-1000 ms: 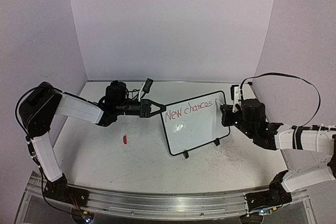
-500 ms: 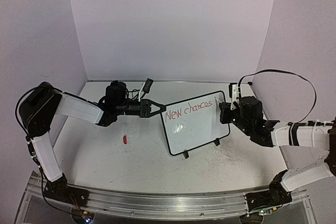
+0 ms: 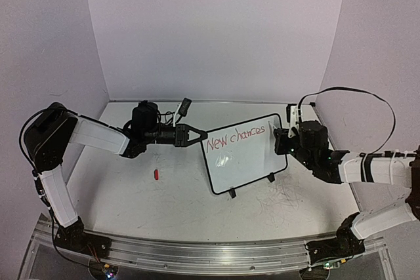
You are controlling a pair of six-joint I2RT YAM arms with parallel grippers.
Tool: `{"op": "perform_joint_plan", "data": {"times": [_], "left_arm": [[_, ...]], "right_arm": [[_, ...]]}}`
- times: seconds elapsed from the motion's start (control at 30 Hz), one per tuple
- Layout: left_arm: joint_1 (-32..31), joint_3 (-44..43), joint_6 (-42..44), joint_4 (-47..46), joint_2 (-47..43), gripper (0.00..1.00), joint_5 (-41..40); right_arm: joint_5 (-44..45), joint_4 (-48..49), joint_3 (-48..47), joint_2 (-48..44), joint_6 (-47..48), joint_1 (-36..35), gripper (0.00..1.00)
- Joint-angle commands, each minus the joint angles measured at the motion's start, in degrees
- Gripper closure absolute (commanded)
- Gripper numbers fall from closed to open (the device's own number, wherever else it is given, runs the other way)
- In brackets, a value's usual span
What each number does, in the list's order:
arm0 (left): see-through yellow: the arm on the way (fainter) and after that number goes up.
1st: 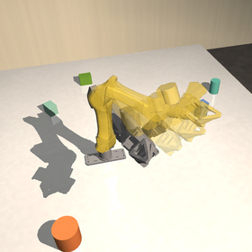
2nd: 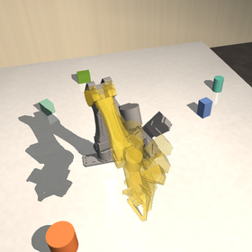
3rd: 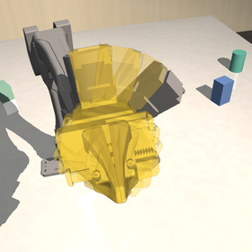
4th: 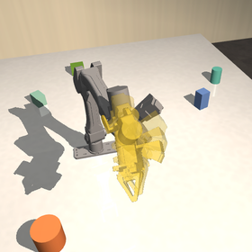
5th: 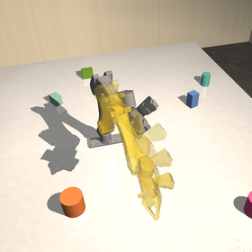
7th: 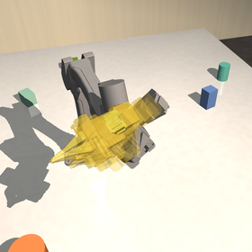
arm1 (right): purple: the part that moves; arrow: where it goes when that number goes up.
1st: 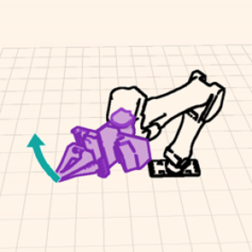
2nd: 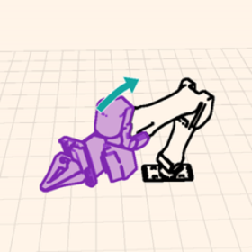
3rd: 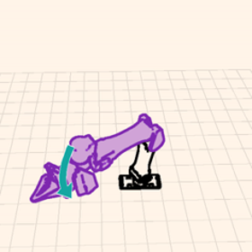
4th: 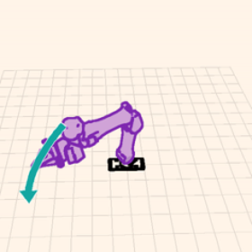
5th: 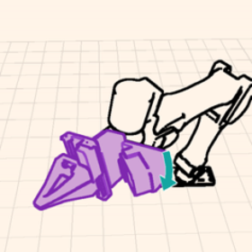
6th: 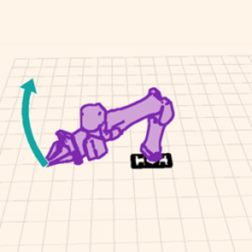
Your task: Write a sentence on the whiteboard
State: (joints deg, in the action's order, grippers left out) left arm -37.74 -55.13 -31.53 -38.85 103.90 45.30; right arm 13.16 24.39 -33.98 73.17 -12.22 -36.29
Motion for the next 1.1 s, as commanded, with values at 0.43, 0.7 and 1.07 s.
{"op": "perform_joint_plan", "data": {"times": [0.43,0.7,1.07], "left_arm": [[-0.8,-1.7,0.1,3.3,-0.5,1.00,2.6],[-0.8,-1.7,0.1,3.4,-0.4,1.00,2.7],[-0.8,-1.6,0.1,3.4,-0.4,1.00,2.6]], "right_arm": [[-1.9,-1.5,3.6,-1.8,-2.6,0.3,1.00],[-1.2,-1.7,3.8,-1.8,-3.1,0.2,1.00],[3.1,-2.3,3.2,-1.8,-3.9,0.2,1.00]]}}
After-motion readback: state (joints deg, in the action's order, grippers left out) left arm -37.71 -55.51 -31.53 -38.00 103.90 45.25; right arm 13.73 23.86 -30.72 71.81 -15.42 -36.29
